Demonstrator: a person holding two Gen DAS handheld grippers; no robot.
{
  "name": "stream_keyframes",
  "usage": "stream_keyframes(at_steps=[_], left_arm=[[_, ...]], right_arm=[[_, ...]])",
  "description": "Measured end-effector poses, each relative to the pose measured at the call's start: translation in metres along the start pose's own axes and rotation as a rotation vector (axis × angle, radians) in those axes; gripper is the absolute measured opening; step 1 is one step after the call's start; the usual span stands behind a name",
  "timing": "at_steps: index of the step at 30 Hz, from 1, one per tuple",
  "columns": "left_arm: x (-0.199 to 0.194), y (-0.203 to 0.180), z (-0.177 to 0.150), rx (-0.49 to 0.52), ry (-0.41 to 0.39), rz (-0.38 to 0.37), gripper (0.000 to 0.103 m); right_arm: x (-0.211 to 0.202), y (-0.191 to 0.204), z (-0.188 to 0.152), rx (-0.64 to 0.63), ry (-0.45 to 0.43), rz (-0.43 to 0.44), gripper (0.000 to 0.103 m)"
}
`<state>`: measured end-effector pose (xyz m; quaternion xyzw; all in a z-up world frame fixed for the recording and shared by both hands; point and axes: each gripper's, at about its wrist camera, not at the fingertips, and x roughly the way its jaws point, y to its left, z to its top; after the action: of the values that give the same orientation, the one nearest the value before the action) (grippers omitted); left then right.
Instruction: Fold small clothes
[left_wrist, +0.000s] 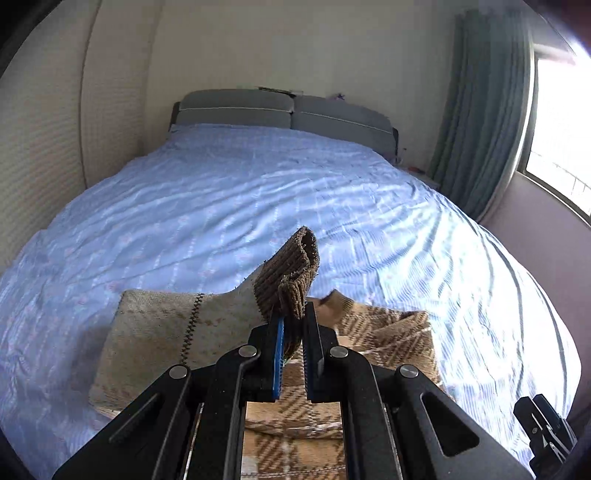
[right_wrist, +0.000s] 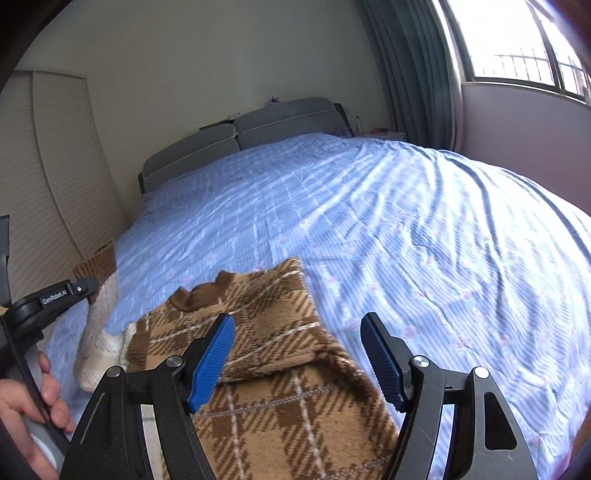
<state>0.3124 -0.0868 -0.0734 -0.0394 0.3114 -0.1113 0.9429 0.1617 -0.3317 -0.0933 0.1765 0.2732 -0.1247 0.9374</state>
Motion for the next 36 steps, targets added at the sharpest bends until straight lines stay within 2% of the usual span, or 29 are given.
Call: stream_keyframes(at_steps=[5, 11, 17, 24, 26, 27, 28, 30, 36], left_arm=[[0.032, -0.055, -0.017, 0.066, 0.056, -0.035, 0.010], [0.058, -0.098, -0.040, 0.112, 0.110, -0.054, 0.010], [0.067, -0.116, -0.055, 0.123, 0.123, -0.069, 0.010], [0.069, -0.126, -0.063, 0.159, 0.141, -0.080, 0.011], [0.072, -0.127, -0.068, 0.176, 0.153, -0.056, 0.016], [0.074, -0.126, -0.070, 0.189, 0.159, -0.041, 0.024], [0.073, -0.125, -0.073, 0.196, 0.161, -0.025, 0.037], [0.065, -0.120, -0.076, 0.197, 0.144, -0.013, 0.049], [0.032, -0.095, -0.082, 0.236, 0.094, 0.038, 0.060]], right_arm=[[0.014, -0.040, -0.002, 0.048, 0.028, -0.033, 0.070], [0.026, -0.077, -0.008, 0.101, 0.054, -0.067, 0.070], [0.031, -0.095, -0.016, 0.135, 0.072, -0.081, 0.070], [0.038, -0.098, -0.019, 0.153, 0.089, -0.071, 0.070], [0.038, -0.096, -0.020, 0.150, 0.092, -0.068, 0.070], [0.038, -0.095, -0.020, 0.147, 0.092, -0.069, 0.070], [0.038, -0.094, -0.020, 0.143, 0.093, -0.068, 0.070], [0.037, -0.090, -0.020, 0.135, 0.095, -0.065, 0.070], [0.035, -0.069, -0.015, 0.086, 0.094, -0.047, 0.070]])
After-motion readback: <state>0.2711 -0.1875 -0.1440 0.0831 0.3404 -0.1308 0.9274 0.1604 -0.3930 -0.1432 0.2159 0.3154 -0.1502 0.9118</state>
